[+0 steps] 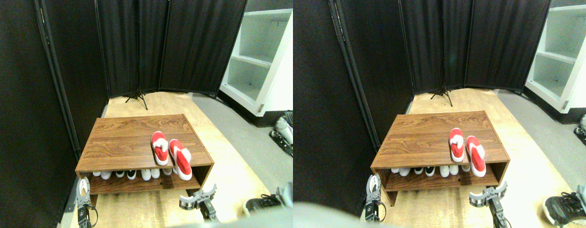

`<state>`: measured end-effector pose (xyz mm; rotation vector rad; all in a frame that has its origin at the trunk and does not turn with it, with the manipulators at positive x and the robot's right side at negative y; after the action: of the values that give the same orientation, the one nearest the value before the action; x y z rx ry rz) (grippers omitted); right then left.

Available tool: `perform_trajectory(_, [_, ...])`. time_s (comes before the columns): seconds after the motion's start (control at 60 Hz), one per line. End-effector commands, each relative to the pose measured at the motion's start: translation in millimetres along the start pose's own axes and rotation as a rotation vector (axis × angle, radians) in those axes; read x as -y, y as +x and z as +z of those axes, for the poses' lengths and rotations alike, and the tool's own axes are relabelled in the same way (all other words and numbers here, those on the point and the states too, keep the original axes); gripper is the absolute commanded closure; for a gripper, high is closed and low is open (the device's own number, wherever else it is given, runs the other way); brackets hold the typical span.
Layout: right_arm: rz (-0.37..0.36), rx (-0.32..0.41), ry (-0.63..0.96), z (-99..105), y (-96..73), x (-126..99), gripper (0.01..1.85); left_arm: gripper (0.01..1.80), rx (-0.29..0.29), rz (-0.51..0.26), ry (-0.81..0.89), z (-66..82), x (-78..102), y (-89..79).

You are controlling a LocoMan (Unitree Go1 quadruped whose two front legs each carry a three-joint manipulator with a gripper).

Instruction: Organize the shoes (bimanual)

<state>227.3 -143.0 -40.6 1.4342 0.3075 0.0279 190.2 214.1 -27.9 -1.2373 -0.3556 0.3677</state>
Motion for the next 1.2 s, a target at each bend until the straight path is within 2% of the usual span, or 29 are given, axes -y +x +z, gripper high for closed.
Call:
perform_trajectory(0.017, [-0.032, -0.028, 0.044, -0.4, 18.4, 4.3, 0.10, 1.80, 0.017, -0.031, -0.009, 2.3, 3.7, -0.8])
perform_trajectory(0.167, [-0.045, -0.049, 0.128, -3.3, 41.9, 7.4, 0.13, 1.80, 0.022, -0.041, 0.003, 3.8, 3.9, -1.7])
perform_trajectory(0.367, [-0.075, -0.050, 0.073, -4.6, 67.5, 14.0, 0.22, 1.80, 0.024, -0.047, -0.007, 5.6, 5.2, -3.2])
perform_trajectory(0.55, [-0.088, -0.050, 0.109, -2.0, 83.6, 20.9, 0.28, 1.80, 0.030, -0.052, -0.002, 5.8, 7.4, -4.3])
perform_trajectory(0.7, [-0.122, -0.038, 0.112, 0.5, 88.5, 25.1, 0.27, 1.80, 0.027, -0.060, 0.012, 5.7, 8.2, -4.4])
perform_trajectory(1.1, [-0.122, -0.035, 0.132, 3.8, 94.2, 28.6, 0.30, 1.80, 0.022, -0.059, 0.014, 3.7, 9.5, -5.1])
perform_trajectory(1.2, [-0.124, -0.038, 0.140, 2.4, 90.8, 26.7, 0.35, 1.80, 0.021, -0.057, 0.012, 4.1, 8.6, -5.4])
